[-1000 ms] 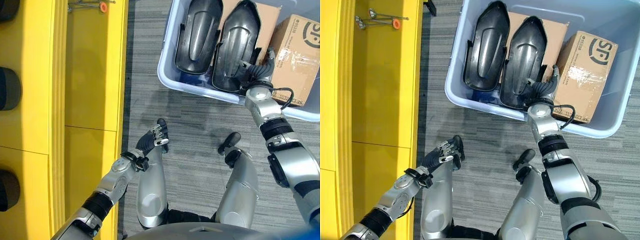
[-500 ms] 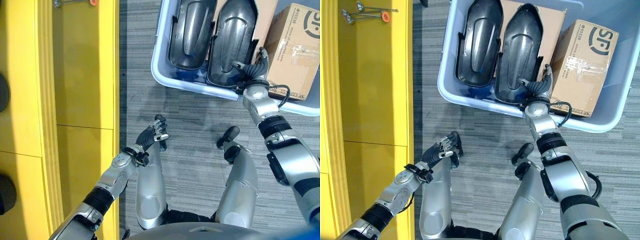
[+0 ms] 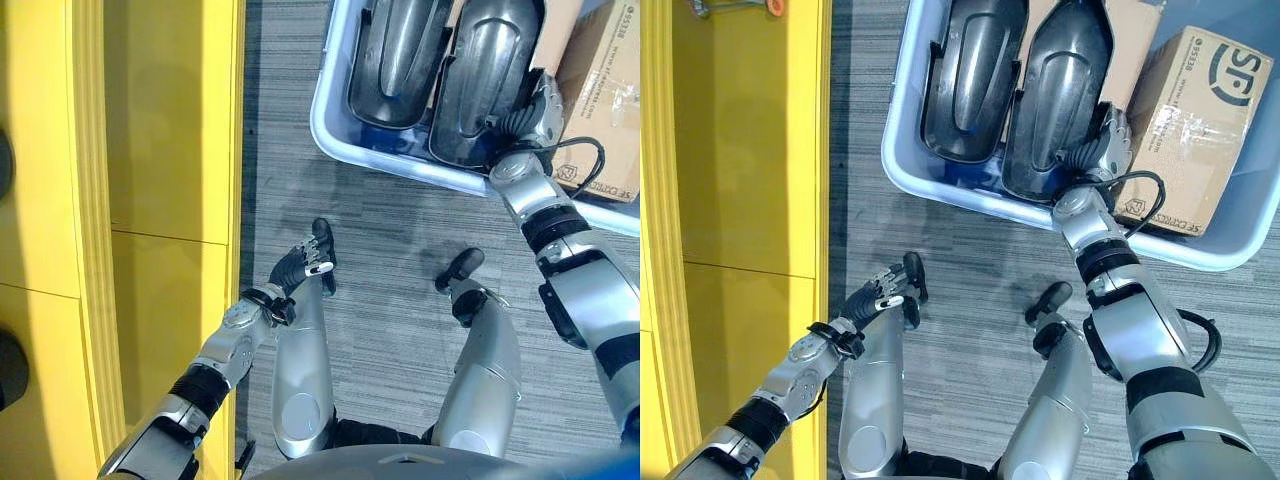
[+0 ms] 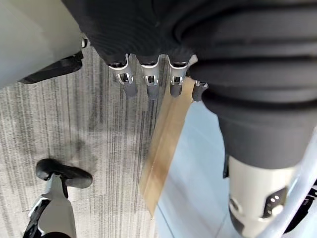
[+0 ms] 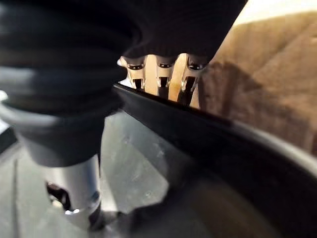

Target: Move parts from the plastic box to the shelf.

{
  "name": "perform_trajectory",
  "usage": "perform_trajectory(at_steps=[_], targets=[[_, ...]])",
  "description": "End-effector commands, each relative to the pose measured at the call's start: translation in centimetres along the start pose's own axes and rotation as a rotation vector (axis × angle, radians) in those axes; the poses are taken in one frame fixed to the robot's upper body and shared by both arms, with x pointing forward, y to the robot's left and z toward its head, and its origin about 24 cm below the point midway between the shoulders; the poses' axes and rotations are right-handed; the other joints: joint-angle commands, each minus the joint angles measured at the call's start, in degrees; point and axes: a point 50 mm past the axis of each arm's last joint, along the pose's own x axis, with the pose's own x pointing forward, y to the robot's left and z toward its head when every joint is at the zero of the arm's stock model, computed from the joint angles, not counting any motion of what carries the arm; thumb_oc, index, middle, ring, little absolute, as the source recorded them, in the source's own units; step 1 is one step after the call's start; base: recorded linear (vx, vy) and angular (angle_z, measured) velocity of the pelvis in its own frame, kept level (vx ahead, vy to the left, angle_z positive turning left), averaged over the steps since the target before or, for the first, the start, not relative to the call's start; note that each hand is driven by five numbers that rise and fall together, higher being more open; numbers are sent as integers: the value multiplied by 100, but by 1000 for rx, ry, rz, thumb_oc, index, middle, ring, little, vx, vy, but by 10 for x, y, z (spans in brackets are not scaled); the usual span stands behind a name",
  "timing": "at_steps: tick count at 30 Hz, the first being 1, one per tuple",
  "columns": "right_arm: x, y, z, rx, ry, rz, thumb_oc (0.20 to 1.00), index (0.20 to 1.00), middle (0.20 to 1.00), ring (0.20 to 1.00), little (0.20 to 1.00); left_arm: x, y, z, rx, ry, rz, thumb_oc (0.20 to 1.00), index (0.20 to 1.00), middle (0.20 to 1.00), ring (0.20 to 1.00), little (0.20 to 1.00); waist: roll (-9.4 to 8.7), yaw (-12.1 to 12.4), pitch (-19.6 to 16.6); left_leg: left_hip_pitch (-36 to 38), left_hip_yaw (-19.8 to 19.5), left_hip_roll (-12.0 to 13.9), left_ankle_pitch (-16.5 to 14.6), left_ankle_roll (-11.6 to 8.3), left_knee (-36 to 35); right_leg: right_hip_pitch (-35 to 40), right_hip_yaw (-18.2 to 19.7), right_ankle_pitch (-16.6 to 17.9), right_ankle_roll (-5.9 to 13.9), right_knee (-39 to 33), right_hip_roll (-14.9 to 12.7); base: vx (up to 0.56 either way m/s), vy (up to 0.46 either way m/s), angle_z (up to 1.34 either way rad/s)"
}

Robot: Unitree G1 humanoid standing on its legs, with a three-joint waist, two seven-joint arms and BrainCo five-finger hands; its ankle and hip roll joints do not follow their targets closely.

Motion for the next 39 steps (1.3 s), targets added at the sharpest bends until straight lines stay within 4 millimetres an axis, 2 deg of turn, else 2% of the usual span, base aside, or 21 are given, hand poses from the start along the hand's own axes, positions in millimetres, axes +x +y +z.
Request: perform_trajectory(at_steps=[1, 5, 9, 14, 15, 16, 17, 21, 22, 23, 28, 33, 36, 39], targets=[[-34, 26, -97, -155, 351, 63, 1000, 1000, 1000, 1000, 1000, 5, -27, -6, -63, -45, -106, 1000, 1000, 1000, 1000, 1000, 369, 259, -193, -288, -116, 117, 367, -217, -558, -371, 277, -91, 644, 402, -287, -10, 91, 7], [-37, 26, -97, -62, 473, 13, 1000, 1000, 1000, 1000, 1000, 11, -36, 8, -81, -113, -130, 1000, 1000, 1000, 1000, 1000, 400, 327, -193, -447, -180, 21, 406, -184, -592, -463, 263, -71, 667, 422, -320, -13, 119, 13], [-48, 30, -111, 96, 639, -46, 1000, 1000, 1000, 1000, 1000, 14, -43, 16, -69, -135, -130, 1000, 1000, 1000, 1000, 1000, 423, 365, -193, -584, -207, -81, 417, -157, -605, -509, 240, -38, 707, 407, -320, -9, 32, 14], [-65, 45, -125, 200, 732, 13, 1000, 1000, 1000, 1000, 1000, 16, -46, 20, -69, -143, -124, 1000, 1000, 1000, 1000, 1000, 408, 356, -193, -649, -194, -101, 418, -166, -599, -499, 188, 7, 745, 271, -295, -3, 3, 3], [-69, 50, -125, 165, 714, 54, 570, 570, 570, 570, 570, 18, -48, 20, -70, -144, -126, 1000, 1000, 1000, 1000, 1000, 399, 343, -193, -675, -191, -93, 422, -177, -592, -520, 188, 15, 744, 242, -289, 3, 11, -6], [-70, 51, -126, 141, 701, 78, 225, 225, 225, 225, 225, 18, -48, 20, -73, -147, -125, 1000, 1000, 1000, 1000, 1000, 394, 335, -193, -682, -188, -91, 424, -182, -594, -526, 189, 23, 744, 223, -284, 0, 5, -7], [-70, 52, -127, 108, 684, 99, 200, 200, 200, 200, 200, 19, -48, 21, -76, -148, -124, 1000, 1000, 1000, 1000, 1000, 390, 328, -193, -691, -185, -87, 429, -186, -593, -538, 191, 28, 743, 218, -281, -3, 0, -5], [-67, 47, -126, -76, 591, 112, 200, 200, 200, 200, 200, 20, -50, 20, -79, -142, -122, 1000, 1000, 1000, 1000, 1000, 377, 308, -193, -757, -213, -63, 442, -209, -539, -628, 227, 38, 731, 275, -289, 0, 0, 0], [-61, 38, -130, -197, 548, 85, 200, 200, 200, 200, 200, 21, -50, 18, -81, -141, -119, 1000, 1000, 1000, 1000, 1000, 381, 295, -193, -794, -226, -77, 446, -217, -510, -682, 248, 58, 727, 289, -288, 0, 0, 0], [-61, 38, -130, -197, 548, 85, 200, 200, 200, 200, 200, 21, -50, 19, -81, -141, -119, 1000, 1000, 1000, 1000, 1000, 381, 295, -193, -795, -226, -77, 446, -217, -510, -682, 248, 58, 727, 289, -288, 0, 0, 0], [-42, 14, -125, -475, 398, 8, 200, 200, 200, 200, 200, 19, -44, 13, -82, -142, -115, 1000, 1000, 1000, 1000, 1000, 419, 300, -193, -937, -292, -104, 434, -214, -436, -826, 279, 85, 731, 343, -304, 0, 0, 0], [-42, 6, -136, -524, 413, -10, 200, 200, 200, 200, 200, 16, -39, 11, -67, -143, -119, 1000, 1000, 1000, 1000, 1000, 429, 298, -193, -964, -315, -135, 442, -208, -454, -857, 301, 108, 739, 327, -303, -30, -25, 3], [-49, 3, -153, -484, 448, -38, 200, 200, 200, 200, 200, 10, -33, 7, -64, -141, -121, 1000, 1000, 1000, 1000, 1000, 412, 293, -193, -825, -306, -134, 445, -209, -522, -708, 302, 126, 751, 209, -293, -37, -70, 0], [-50, 1, -153, -427, 380, -129, 200, 200, 200, 200, 200, 2, -26, 0, -51, -122, -120, 1000, 1000, 1000, 1000, 1000, 376, 275, -193, -444, -249, -105, 430, -214, -628, -357, 275, 201, 791, -15, -284, -28, -107, -2]])
